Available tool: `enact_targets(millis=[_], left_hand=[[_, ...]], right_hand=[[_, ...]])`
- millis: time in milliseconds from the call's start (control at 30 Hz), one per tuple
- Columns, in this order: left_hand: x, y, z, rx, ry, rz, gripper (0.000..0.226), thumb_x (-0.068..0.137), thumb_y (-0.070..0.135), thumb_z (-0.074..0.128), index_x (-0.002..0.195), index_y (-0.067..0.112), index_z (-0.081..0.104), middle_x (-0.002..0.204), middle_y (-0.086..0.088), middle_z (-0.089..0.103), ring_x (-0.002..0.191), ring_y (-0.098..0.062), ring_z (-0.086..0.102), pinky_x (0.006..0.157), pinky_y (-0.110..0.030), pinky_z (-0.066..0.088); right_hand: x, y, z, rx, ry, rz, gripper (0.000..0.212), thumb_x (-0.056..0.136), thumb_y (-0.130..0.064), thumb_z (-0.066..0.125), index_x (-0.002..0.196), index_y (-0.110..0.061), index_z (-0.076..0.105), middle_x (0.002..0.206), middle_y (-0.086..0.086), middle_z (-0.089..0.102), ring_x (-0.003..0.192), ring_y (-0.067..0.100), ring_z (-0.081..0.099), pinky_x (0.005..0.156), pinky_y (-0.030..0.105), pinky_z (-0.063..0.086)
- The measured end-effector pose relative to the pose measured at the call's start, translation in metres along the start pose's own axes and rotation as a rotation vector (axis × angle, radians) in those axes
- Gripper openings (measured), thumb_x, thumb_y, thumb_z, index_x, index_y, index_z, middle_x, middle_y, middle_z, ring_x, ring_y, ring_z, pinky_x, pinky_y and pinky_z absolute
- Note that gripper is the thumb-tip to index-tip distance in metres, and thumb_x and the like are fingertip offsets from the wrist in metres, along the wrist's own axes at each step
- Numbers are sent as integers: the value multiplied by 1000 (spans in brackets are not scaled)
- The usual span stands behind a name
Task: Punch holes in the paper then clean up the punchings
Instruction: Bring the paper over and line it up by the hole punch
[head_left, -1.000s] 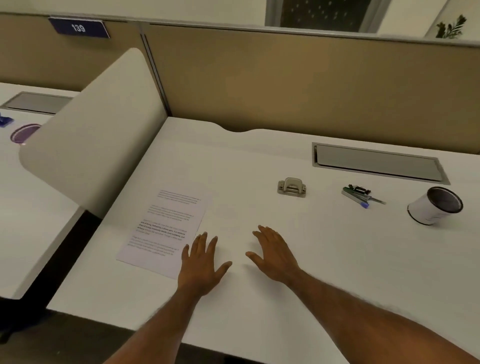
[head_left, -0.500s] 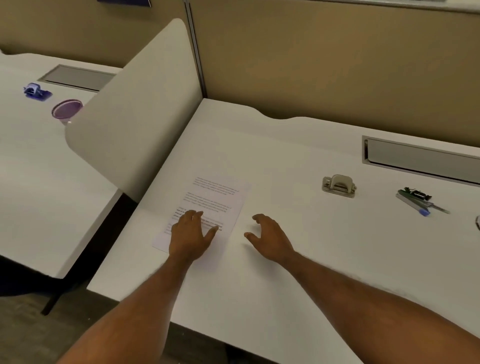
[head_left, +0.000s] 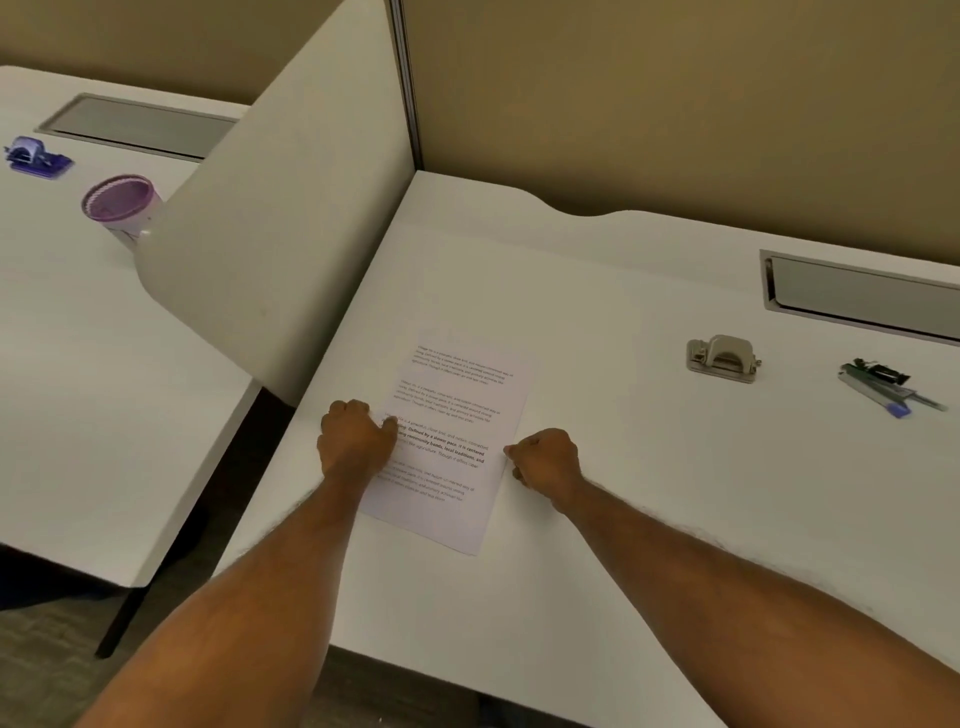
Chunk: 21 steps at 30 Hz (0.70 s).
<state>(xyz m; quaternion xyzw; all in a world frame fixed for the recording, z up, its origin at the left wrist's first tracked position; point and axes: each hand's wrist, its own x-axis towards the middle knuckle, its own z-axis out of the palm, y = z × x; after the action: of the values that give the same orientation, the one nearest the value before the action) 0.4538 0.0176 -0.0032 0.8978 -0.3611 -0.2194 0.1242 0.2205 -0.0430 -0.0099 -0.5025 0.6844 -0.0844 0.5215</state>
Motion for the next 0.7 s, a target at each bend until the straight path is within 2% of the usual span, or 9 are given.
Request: enact_targets(millis=[67, 133, 267, 367, 500, 700], left_hand=[[6, 1, 0, -3, -29, -6, 57, 90, 42, 63, 132, 4, 53, 133, -16, 53, 123, -33, 50, 100, -45, 44], [11, 2, 0, 13, -50, -2, 59, 88, 44, 66, 128, 2, 56, 129, -16, 57, 119, -32, 54, 97, -43, 47], [20, 0, 1, 44, -88, -30, 61, 80, 54, 71, 113, 4, 62, 114, -13, 63, 106, -31, 59, 88, -43, 54], [24, 1, 2, 59, -105, -47, 61, 74, 59, 73, 101, 5, 65, 103, -13, 65, 97, -29, 61, 81, -43, 56], [25, 2, 4, 64, -122, -65, 66, 72, 57, 77, 111, 4, 64, 110, -13, 62, 106, -29, 58, 85, -41, 52], [22, 6, 3, 62, -119, -98, 68, 72, 55, 78, 117, 8, 61, 118, -12, 55, 112, -30, 53, 90, -44, 51]], right_hand=[[-1, -7, 3, 115, 45, 81, 24, 75, -17, 71, 84, 4, 67, 75, 16, 72, 65, 28, 71, 72, 45, 61], [0, -11, 7, 165, 65, 130, 23, 75, -13, 70, 87, 7, 66, 76, 18, 72, 58, 26, 67, 69, 43, 62], [1, -16, 16, 163, 83, 143, 24, 69, -15, 70, 86, 2, 65, 84, 17, 72, 73, 31, 71, 70, 44, 61], [2, -19, 22, 138, 97, 137, 22, 66, -16, 69, 81, -1, 63, 86, 16, 72, 79, 33, 71, 63, 34, 59], [-3, -23, 25, 139, 118, 151, 13, 67, -13, 67, 75, -7, 58, 87, 15, 71, 79, 32, 70, 56, 26, 47], [0, -22, 28, 96, 143, 149, 10, 66, -12, 62, 73, -9, 55, 79, 11, 65, 65, 27, 60, 50, 21, 38]])
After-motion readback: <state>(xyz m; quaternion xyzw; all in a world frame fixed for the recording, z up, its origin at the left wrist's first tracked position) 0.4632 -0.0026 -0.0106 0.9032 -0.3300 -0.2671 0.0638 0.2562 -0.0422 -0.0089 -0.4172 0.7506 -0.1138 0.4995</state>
